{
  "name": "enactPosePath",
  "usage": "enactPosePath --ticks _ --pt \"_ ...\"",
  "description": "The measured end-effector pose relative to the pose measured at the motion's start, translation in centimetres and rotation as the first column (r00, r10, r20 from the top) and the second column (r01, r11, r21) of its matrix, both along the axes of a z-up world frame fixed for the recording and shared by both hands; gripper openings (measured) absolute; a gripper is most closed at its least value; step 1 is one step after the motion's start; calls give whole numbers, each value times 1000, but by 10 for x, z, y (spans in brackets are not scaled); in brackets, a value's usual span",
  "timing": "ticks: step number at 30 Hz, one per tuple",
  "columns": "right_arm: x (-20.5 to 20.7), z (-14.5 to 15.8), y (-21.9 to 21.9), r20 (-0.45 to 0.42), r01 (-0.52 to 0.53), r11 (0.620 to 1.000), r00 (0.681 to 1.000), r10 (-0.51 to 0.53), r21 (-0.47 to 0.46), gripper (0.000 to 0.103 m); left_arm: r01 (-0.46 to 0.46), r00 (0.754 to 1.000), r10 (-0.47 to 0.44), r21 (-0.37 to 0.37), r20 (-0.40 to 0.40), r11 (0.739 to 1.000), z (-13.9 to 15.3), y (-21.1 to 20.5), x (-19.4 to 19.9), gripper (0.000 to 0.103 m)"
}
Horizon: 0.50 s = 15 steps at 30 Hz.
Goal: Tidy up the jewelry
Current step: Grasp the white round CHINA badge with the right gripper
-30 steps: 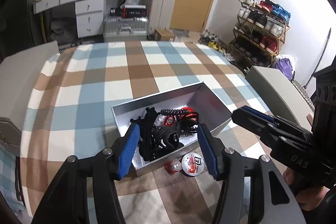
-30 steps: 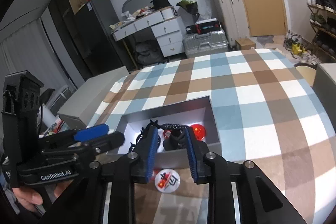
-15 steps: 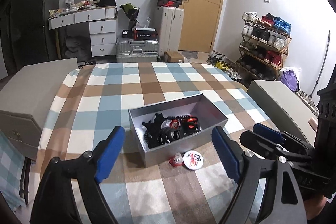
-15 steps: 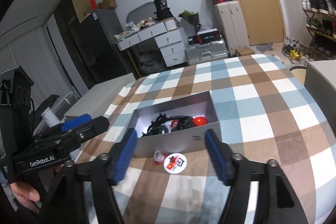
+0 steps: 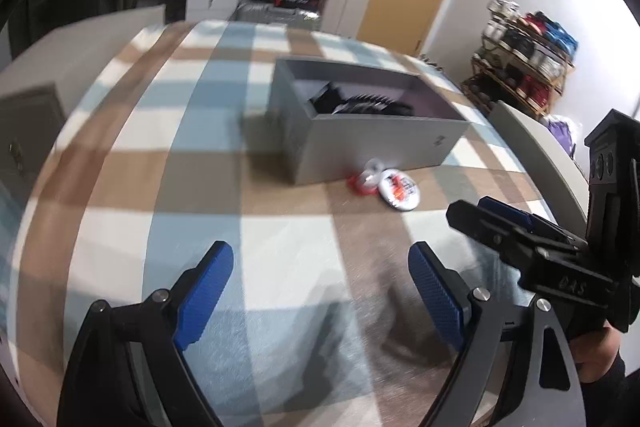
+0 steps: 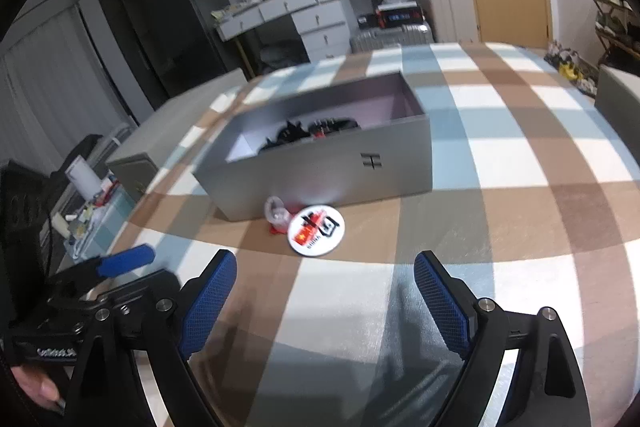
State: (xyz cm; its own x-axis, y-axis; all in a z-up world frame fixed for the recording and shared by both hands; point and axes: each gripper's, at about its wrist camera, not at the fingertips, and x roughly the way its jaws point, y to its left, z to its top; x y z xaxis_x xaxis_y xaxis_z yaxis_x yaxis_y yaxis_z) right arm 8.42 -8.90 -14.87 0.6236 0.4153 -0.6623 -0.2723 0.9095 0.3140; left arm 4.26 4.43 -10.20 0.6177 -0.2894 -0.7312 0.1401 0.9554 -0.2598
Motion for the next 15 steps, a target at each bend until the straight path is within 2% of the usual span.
enactPosePath --ticks 4,8,11,13,15 --pt "13 -6 6 -55 -16 1000 998 16 -12 91 -29 1000 29 14 7 999 -1 6 -7 86" --pt "24 -6 14 -61 -18 998 998 14 -65 90 -39 999 39 29 16 999 -3 11 -11 86" --pt "30 -7 26 -68 -45 986 997 34 -158 90 -38 999 37 32 13 999 -5 13 -12 86" --pt "31 -8 38 -58 -67 966 997 54 -252 89 -37 999 37 28 6 999 -7 15 -12 86" --pt "31 -11 49 -58 -99 948 995 85 -304 89 -33 999 33 18 -6 999 -9 16 -11 86"
